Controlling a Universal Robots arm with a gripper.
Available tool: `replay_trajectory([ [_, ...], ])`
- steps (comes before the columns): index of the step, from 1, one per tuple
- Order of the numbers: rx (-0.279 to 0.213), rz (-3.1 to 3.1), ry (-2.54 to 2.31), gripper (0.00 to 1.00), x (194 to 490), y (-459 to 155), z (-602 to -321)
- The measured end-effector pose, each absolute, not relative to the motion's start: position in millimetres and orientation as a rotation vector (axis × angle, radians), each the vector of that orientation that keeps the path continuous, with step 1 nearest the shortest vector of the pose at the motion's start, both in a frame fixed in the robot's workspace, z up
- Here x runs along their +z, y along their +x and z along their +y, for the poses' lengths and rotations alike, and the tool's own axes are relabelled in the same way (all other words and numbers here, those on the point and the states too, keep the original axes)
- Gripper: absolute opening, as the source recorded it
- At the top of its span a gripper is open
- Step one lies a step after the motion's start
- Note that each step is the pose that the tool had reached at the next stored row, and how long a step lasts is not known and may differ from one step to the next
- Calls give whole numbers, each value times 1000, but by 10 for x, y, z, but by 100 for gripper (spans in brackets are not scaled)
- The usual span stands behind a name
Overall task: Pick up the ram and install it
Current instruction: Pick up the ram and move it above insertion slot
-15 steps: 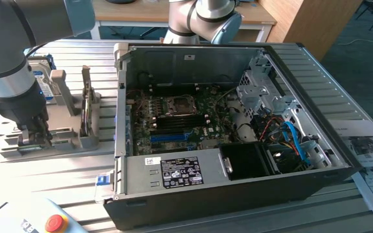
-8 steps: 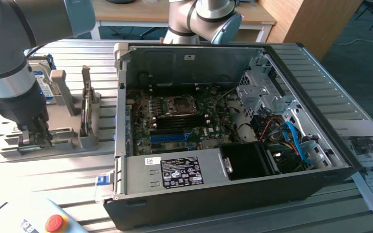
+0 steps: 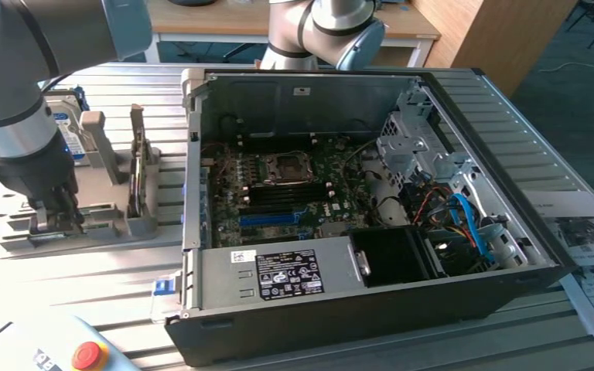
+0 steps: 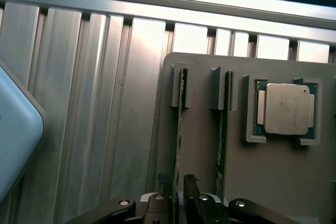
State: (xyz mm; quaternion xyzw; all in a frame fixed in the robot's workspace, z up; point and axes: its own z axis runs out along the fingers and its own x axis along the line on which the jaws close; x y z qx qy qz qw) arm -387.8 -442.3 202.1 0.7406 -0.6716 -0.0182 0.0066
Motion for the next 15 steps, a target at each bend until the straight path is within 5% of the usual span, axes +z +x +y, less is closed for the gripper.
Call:
replay_trajectory([
  [15, -57, -2101, 2317, 24, 1994, -3878, -4420],
])
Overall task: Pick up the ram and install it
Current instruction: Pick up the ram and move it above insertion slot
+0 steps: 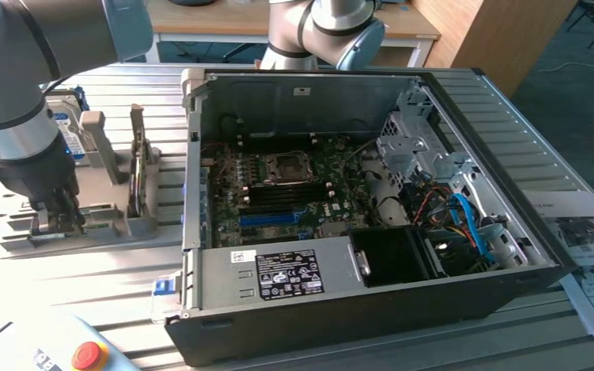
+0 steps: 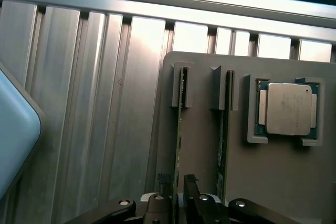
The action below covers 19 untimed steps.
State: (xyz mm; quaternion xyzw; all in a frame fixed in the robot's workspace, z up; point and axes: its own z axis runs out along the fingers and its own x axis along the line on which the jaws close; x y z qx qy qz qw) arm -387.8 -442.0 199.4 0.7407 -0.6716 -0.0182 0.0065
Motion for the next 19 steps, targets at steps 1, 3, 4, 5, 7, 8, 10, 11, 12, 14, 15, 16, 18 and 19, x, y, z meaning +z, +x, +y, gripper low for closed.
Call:
replay_trajectory([
  [1, -57, -2101, 2317, 24, 1994, -3878, -4420],
  [3, -57, -2101, 2317, 24, 1994, -3878, -4420],
  [4, -57, -2101, 2317, 24, 1994, -3878, -4420],
  [5, -57, -2101, 2317, 24, 1994, -3878, -4420],
  [7, -57, -2101, 2317, 24, 1994, -3878, -4420],
  [8, -57, -2101, 2317, 24, 1994, -3878, -4420],
  [10, -57, -2101, 2317, 24, 1994, -3878, -4420],
  [11, -57, -2101, 2317, 24, 1994, -3878, -4420],
  [12, -57, -2101, 2317, 24, 1994, -3878, -4420],
  [14, -57, -2101, 2317, 24, 1994, -3878, -4420],
  [15, -57, -2101, 2317, 24, 1994, -3878, -4420],
  [16, -57, -2101, 2317, 24, 1994, -3878, -4420],
  [18, -57, -2101, 2317, 24, 1994, -3878, -4420],
  [19, -57, -2101, 2317, 24, 1994, -3878, -4420],
])
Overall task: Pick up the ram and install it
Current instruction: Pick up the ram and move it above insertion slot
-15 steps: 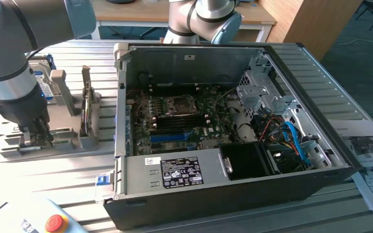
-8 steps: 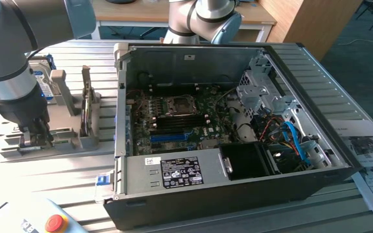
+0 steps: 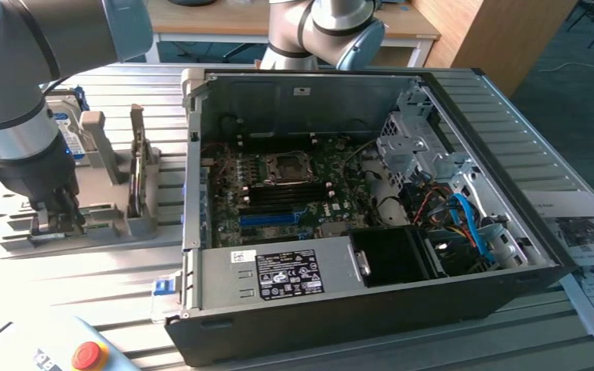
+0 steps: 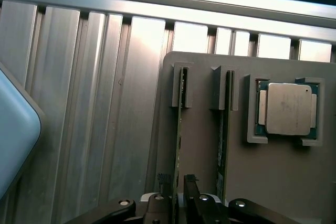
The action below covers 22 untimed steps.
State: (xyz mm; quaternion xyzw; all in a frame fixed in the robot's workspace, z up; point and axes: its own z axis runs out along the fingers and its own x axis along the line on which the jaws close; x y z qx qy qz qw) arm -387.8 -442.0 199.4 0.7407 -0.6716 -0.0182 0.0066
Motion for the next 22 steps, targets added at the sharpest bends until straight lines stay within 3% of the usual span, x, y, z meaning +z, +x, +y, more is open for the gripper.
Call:
replay_trajectory([
  [16, -57, -2101, 2317, 24, 1994, -3878, -4420],
  [18, -57, -2101, 2317, 23, 1994, -3878, -4420],
  [20, -57, -2101, 2317, 12, 1994, -3878, -4420],
  [22, -57, -2101, 2317, 12, 1994, -3878, -4420],
])
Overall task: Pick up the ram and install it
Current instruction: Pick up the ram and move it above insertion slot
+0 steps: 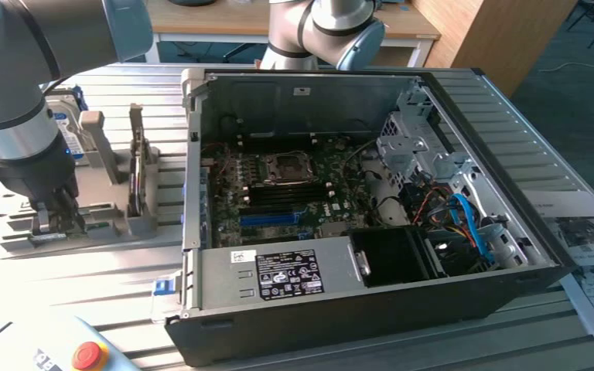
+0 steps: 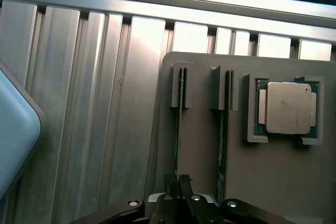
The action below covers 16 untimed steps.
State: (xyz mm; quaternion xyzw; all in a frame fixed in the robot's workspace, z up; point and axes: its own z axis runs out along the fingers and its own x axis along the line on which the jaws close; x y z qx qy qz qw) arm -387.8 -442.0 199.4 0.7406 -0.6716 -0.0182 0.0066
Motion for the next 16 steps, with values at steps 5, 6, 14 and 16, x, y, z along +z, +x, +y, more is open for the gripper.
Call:
replay_trajectory([
  [5, -57, -2101, 2317, 12, 1994, -3878, -4420],
  [6, -57, -2101, 2317, 12, 1994, -3878, -4420],
  [14, -57, -2104, 2314, 12, 1994, -3878, -4420],
  [16, -57, -2113, 2307, 12, 1994, -3878, -4420],
])
